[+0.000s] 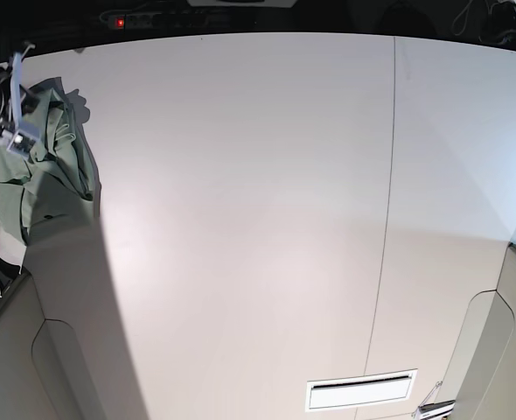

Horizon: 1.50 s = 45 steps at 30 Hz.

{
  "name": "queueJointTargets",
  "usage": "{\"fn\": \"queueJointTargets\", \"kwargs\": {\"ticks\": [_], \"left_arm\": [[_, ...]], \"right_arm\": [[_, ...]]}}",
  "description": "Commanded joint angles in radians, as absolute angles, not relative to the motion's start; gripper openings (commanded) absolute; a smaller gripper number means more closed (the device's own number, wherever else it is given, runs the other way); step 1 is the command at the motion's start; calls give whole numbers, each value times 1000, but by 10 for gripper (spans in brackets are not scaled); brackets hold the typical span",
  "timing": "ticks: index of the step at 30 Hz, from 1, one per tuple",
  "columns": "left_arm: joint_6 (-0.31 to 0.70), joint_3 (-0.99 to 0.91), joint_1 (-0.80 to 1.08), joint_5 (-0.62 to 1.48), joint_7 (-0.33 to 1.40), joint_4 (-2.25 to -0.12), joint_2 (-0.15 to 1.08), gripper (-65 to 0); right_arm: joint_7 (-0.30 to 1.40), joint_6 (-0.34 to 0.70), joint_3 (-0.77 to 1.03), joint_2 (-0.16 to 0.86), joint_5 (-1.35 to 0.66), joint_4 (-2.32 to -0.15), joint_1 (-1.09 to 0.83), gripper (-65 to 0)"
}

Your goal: Fold the T-shirt properly

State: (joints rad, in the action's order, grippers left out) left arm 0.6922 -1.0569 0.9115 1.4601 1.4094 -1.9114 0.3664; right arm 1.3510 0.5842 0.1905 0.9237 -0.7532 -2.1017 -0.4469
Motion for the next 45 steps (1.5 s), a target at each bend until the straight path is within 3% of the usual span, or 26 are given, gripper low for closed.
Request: {"fn": "queueJointTargets", "kwargs": {"ticks": [1,11,16,20,25,28,33,39,45], "left_arm": [[698,-1066,964,1484,1396,-1943,382,-650],[698,-989,1297,1484,1396,-1979,434,-650],[698,-759,1309,1484,1396,-1963,495,-650],[698,-489,1309,1484,1396,-1916,556,-650],[698,-175,1235,1121,1116,-1823,579,-650],[698,-23,1126,867,922,-1724,572,-650],[698,115,915,536,635,-1492,450,-650],[698,145,665,330,510,-1179,276,-650],[698,144,456,147,471,-920,176,-650]], "right_arm": [[1368,591,201,947,-770,-2123,-487,-650],[1396,591,201,943,-821,-2118,-952,-650],[1385,608,190,874,-880,-2044,-1051,-650],[1232,610,86,827,-837,-1901,-1050,-650],[766,603,-143,828,-598,-1621,-964,-650],[561,598,-289,825,-553,-1425,-845,-650],[531,598,-484,751,-554,-1135,-597,-650],[402,588,-630,612,-556,-918,-374,-650],[372,577,-676,480,-576,-898,-264,-650]]}}
